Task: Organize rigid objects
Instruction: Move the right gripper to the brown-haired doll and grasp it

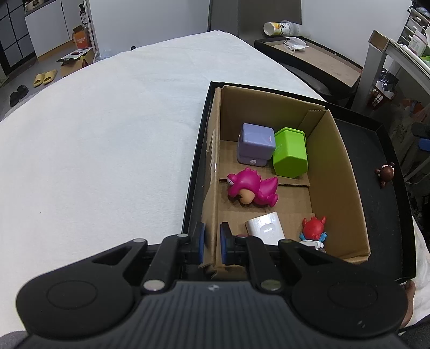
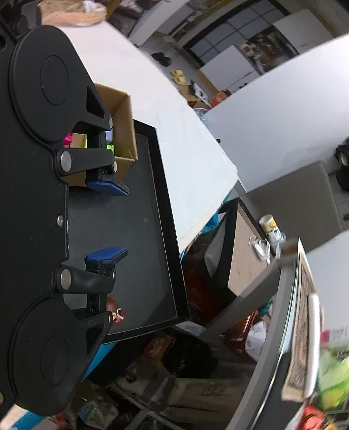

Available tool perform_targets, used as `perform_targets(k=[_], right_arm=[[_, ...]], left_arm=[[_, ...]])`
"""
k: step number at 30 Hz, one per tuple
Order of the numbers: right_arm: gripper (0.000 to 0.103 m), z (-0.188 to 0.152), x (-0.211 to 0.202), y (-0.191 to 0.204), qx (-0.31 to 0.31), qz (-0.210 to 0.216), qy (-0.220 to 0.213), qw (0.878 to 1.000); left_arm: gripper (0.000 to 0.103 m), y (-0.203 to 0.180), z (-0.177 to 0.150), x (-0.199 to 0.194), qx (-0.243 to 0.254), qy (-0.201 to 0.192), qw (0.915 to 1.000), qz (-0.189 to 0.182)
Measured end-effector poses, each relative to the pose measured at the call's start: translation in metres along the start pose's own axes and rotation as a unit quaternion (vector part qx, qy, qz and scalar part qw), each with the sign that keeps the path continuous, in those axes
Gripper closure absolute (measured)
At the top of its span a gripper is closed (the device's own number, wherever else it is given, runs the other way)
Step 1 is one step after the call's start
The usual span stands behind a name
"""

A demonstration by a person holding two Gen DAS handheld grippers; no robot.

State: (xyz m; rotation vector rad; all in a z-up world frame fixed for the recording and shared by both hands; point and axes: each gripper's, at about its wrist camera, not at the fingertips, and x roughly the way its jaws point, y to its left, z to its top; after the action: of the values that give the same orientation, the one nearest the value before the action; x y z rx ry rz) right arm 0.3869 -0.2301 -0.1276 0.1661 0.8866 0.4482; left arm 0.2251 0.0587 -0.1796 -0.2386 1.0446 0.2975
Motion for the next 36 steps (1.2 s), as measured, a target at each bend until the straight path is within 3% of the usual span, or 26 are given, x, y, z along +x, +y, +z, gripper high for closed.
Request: perform_targets(k=[15,23,31,36], right_arm=[[0.061,0.009,0.016,-0.052,0.059,-0.035,0.017,0.997],[0.061,0.009,0.044,-0.083,0.110,-0.056,0.048,0.991],[0.057,0.003,0.070,-0.085,0.122,-0.074,0.077,0.987],[0.053,-0.002,0.086,-0.086,0.113,-0.107,0.093,0.983]], left_arm=[[0.092,0.003,0.000,0.000,-0.005,-0.001,1.0000,-0.006],[0.092,0.008,0.000,0.003,-0.009,0.001,0.9999,-0.015],[0.092,0.014,0.001,0.008,-0.013,0.006,0.9996,-0.026],[0.092,0.018,0.001,0.009,-0.018,0.007,0.9992,-0.034]])
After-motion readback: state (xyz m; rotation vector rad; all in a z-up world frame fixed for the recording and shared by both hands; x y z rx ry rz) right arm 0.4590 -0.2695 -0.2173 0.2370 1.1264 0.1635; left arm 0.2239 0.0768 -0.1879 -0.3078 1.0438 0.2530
